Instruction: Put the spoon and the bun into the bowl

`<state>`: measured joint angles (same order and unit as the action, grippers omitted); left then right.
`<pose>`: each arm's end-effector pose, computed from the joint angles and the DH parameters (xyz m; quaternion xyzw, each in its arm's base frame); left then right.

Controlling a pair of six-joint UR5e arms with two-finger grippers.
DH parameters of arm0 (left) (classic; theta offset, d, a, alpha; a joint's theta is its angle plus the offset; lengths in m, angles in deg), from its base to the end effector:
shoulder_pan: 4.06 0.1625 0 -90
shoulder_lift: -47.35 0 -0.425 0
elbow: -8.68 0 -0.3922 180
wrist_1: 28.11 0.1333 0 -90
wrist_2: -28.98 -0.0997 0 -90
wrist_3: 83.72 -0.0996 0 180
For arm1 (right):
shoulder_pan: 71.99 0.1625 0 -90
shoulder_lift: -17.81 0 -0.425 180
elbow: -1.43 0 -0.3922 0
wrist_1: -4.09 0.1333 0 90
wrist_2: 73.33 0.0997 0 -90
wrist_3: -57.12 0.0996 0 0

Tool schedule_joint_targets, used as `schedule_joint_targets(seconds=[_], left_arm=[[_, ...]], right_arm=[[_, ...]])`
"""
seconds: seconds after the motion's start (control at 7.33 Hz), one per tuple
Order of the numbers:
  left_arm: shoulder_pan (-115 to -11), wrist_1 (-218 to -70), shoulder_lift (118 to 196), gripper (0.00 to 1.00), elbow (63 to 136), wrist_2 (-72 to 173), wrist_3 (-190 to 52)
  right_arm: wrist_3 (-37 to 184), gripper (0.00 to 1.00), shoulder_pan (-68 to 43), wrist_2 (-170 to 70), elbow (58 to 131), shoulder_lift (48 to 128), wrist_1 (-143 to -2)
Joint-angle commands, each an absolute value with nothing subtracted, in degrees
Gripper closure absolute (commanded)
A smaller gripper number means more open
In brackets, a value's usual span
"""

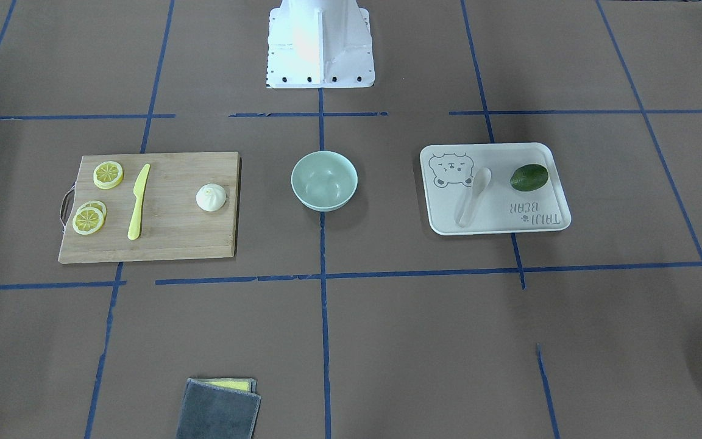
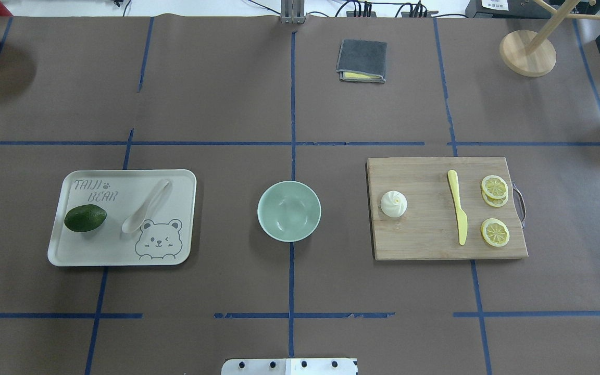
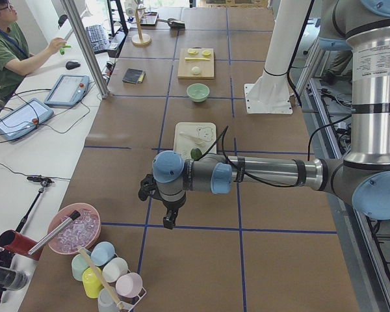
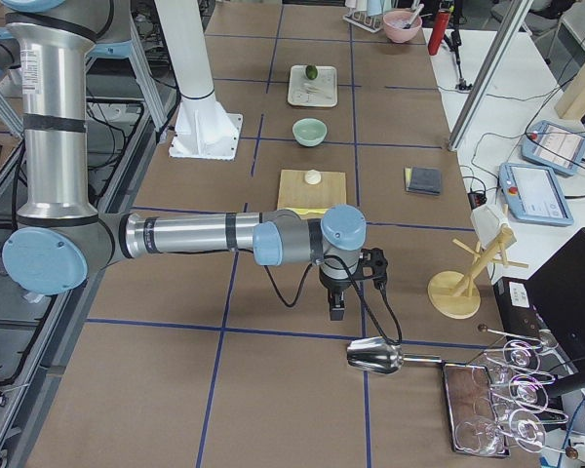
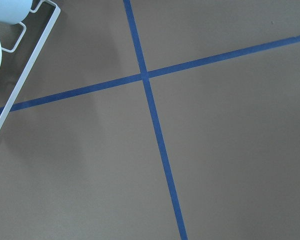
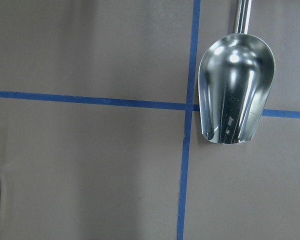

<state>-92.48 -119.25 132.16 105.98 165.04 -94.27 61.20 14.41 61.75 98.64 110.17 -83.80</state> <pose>-0.0490 -0.4585 0.6347 0.0566 0.3878 0.1082 0.9136 0.0325 -0.4838 0.6117 0.0303 -0.3855 -0.0194 0.9220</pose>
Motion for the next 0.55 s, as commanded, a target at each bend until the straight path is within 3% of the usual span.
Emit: schedule_joint_targets(seconds=[0.0, 0.41], left_arm=[[-92.5, -119.2, 132.2, 0.0, 106.3, 165.0, -94.4], [-92.3, -120.1, 132.9, 0.0, 106.2, 165.0, -94.7]], right_arm=[[61.3, 0.0, 14.4, 61.8, 98.6, 110.2, -83.8], [61.3, 0.0, 14.3, 62.5, 102.1, 110.5, -83.2]])
